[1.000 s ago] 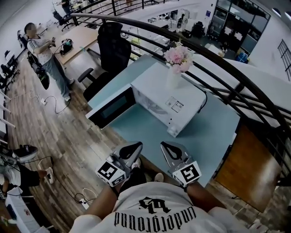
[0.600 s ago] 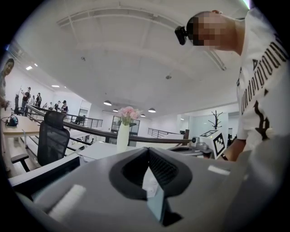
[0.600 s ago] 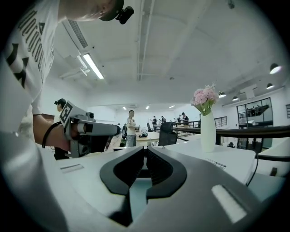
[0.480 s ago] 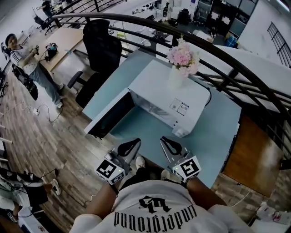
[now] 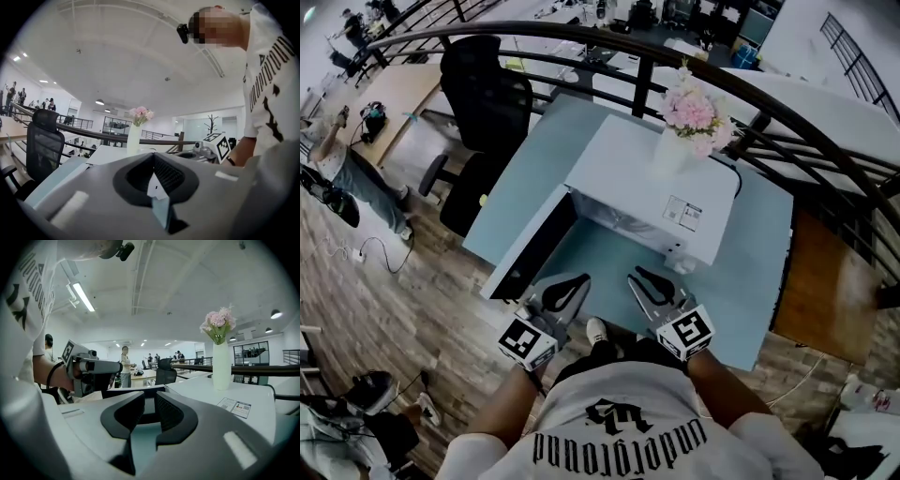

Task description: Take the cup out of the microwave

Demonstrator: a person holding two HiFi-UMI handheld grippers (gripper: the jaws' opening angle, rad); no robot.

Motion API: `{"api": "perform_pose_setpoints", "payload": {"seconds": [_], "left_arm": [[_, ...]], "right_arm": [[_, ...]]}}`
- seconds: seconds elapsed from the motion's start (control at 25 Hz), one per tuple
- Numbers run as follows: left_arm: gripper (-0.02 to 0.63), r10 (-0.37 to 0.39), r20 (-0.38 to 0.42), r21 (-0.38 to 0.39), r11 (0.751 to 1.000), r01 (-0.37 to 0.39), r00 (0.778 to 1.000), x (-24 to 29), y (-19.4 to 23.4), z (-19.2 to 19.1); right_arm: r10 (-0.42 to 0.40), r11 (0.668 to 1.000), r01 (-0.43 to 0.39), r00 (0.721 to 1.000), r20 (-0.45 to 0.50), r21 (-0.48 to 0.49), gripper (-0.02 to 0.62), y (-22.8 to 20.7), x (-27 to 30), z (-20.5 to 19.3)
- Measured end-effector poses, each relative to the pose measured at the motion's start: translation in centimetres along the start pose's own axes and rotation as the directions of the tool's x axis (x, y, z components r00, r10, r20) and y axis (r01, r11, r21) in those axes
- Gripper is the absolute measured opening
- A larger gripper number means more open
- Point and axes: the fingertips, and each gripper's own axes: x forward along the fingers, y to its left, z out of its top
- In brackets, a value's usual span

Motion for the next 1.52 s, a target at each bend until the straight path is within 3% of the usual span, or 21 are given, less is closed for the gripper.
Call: {"api": "perform_pose_setpoints", "payload": {"seconds": [0.32,0.64,1.52], "left_arm": [[0.051,-0.021,-0.022,-0.031,0.999,0.021,1.0,1.1,2.8,-1.9],[0.051,-0.015,-0.053,-0.045,0.999,0.012,0.998,3.2,5.4,-5.0],[0.051,0.005,-0.115,-0.086,0.996,-0.015,0.993,9.3,10.3,-12.1]], "right_arm": [[-0.037,0.999,0.037,0.999,-0.02,0.018,0.072,-1.0,2.4,-1.2],[-0.037,0.999,0.038,0.998,-0.044,0.036,0.086,-3.9,5.5,-5.0],[-0.046,0.989,0.071,0.981,-0.19,0.128,0.094,-10.7,13.9,-18.8]]}}
